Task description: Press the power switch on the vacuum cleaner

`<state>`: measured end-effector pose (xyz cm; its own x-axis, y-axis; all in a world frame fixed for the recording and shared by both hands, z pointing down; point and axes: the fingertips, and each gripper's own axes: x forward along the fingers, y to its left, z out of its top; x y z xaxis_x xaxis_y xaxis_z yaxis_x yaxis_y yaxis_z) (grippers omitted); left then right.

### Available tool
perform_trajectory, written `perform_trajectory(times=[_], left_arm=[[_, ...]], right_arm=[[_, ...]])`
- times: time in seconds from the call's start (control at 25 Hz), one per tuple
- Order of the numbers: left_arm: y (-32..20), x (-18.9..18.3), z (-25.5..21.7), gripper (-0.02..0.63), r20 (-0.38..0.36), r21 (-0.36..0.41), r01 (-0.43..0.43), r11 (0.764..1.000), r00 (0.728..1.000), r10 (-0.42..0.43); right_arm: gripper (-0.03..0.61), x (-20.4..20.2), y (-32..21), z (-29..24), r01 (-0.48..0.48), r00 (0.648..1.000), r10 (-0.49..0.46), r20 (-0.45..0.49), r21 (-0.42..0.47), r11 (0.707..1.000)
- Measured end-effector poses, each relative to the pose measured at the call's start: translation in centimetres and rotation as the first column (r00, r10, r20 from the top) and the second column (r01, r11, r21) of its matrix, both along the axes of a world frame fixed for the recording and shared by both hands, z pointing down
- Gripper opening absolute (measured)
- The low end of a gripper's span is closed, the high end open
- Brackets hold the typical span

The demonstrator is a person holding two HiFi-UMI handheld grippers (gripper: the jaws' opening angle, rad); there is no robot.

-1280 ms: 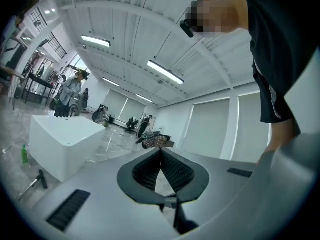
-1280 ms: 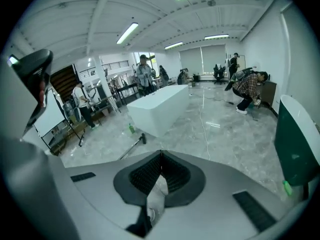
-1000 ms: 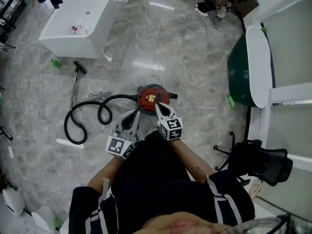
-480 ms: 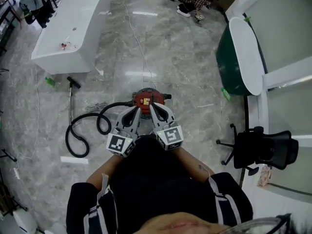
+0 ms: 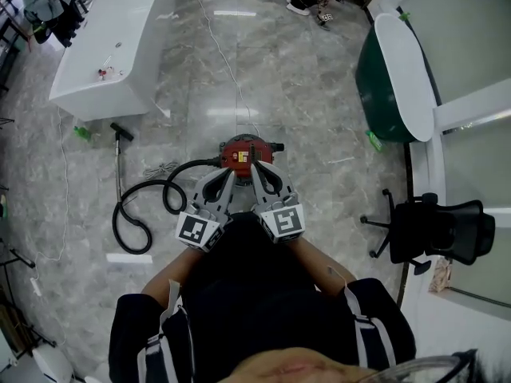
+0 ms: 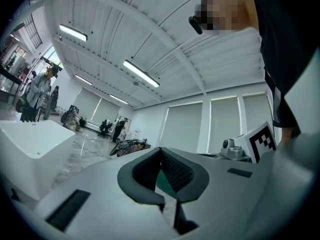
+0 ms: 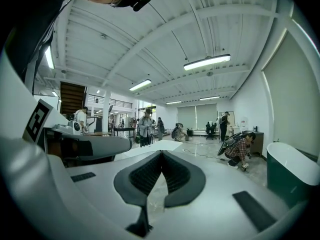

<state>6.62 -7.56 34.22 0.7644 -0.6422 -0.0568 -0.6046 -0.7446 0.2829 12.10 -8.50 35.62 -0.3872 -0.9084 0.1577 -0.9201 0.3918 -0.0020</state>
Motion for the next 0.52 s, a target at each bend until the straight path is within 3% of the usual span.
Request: perform_trajectory(times=[0.36,0.52], left_arm=[[-0.5,0.9,-0.9,0.018,0.008,0.012,0.001,1.0,1.0,-0.001],[-0.7,1.8,-1.7,0.018,-0.002,0.023,0.006,1.0,1.0,-0.006]], right_arm=[[0.016,1.5,0.3,-1.6,-0.068,0.998,0.069,-0.015,0.018,0.998],[0.017,2.5,0.3,-1.4,-0.057,0.998,0.057,-0.007,0.03,0.998]])
